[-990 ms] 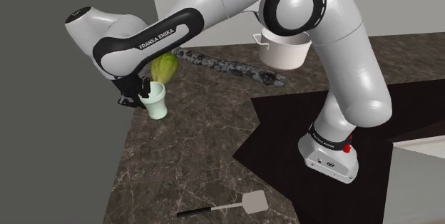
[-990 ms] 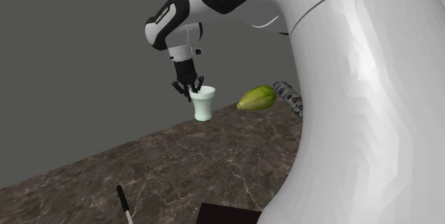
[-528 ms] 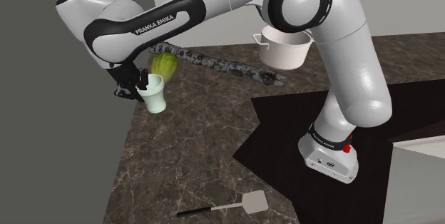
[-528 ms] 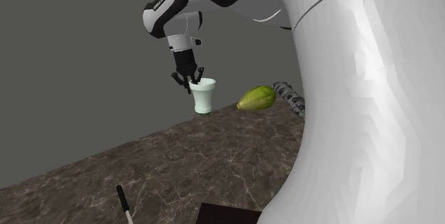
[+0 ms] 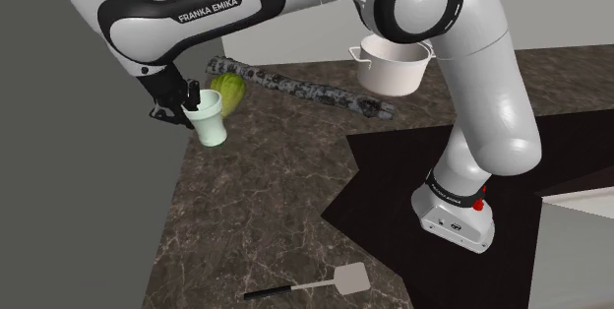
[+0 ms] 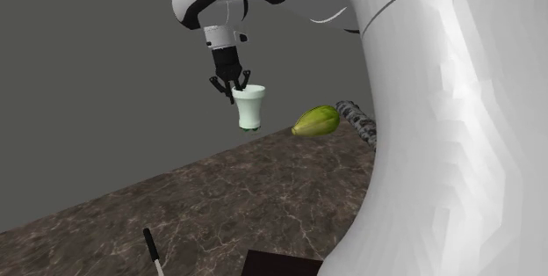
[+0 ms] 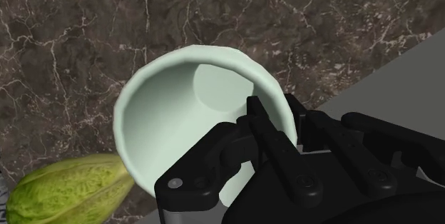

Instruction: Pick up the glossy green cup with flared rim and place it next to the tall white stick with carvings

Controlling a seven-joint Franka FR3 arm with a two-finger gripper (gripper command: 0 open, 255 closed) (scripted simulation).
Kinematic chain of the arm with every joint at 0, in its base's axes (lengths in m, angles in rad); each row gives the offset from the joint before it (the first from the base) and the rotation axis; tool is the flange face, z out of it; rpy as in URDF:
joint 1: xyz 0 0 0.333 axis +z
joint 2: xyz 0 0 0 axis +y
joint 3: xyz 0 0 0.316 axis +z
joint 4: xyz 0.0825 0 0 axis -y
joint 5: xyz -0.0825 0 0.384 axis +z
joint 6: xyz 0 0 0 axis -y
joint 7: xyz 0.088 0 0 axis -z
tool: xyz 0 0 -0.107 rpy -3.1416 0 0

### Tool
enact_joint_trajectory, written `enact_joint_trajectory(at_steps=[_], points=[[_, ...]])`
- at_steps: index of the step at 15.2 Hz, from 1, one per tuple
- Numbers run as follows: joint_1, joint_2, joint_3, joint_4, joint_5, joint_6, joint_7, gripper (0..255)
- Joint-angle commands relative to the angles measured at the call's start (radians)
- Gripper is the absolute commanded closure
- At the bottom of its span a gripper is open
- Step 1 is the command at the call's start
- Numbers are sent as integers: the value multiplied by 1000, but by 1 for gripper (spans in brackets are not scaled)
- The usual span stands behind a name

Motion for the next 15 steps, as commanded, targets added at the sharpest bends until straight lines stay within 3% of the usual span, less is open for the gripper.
enact_joint_trajectory(at_steps=[1,11,15], points=[[6,2,0,30,1,-28,-4,255],[32,14,-1,177,0,-157,-27,255],[-87,-202,20,-165,56,-23,-52,255]])
